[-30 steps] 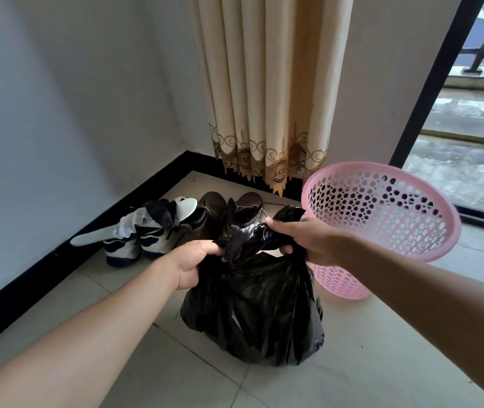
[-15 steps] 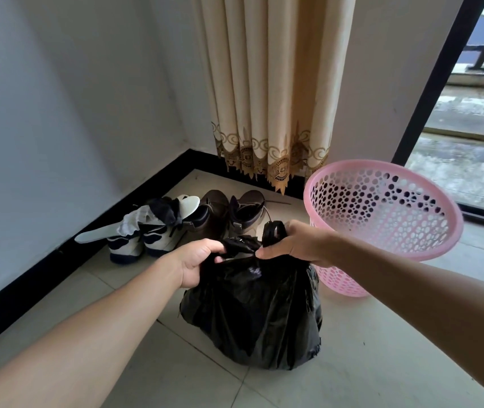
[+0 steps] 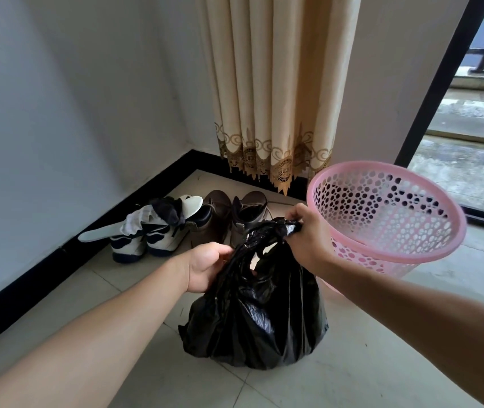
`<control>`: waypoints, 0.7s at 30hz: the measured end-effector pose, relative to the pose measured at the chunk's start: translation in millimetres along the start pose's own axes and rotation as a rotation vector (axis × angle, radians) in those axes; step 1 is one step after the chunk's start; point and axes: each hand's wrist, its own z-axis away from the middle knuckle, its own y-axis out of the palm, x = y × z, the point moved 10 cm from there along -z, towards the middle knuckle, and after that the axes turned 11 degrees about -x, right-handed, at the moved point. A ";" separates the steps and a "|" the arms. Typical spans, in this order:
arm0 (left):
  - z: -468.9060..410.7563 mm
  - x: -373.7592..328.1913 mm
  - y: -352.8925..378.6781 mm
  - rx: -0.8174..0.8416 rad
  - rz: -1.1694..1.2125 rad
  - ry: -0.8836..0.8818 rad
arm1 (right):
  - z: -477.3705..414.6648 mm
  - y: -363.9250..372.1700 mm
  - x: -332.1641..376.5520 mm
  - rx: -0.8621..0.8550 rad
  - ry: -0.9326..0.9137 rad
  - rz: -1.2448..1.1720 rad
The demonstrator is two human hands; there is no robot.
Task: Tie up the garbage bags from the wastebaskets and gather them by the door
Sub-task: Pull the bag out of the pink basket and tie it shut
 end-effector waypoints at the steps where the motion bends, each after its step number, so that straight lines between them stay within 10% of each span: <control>1: -1.6 -0.8 -1.0 -0.024 0.005 0.007 | -0.4 0.8 -1.1 0.006 0.028 0.003; 7: 3.7 -14.5 5.6 -0.015 0.012 0.101 | 1.8 -2.4 13.5 0.019 -0.176 0.109; 21: -2.7 -39.4 -2.1 -0.034 0.139 0.280 | 14.5 25.4 -7.1 0.303 0.146 -0.219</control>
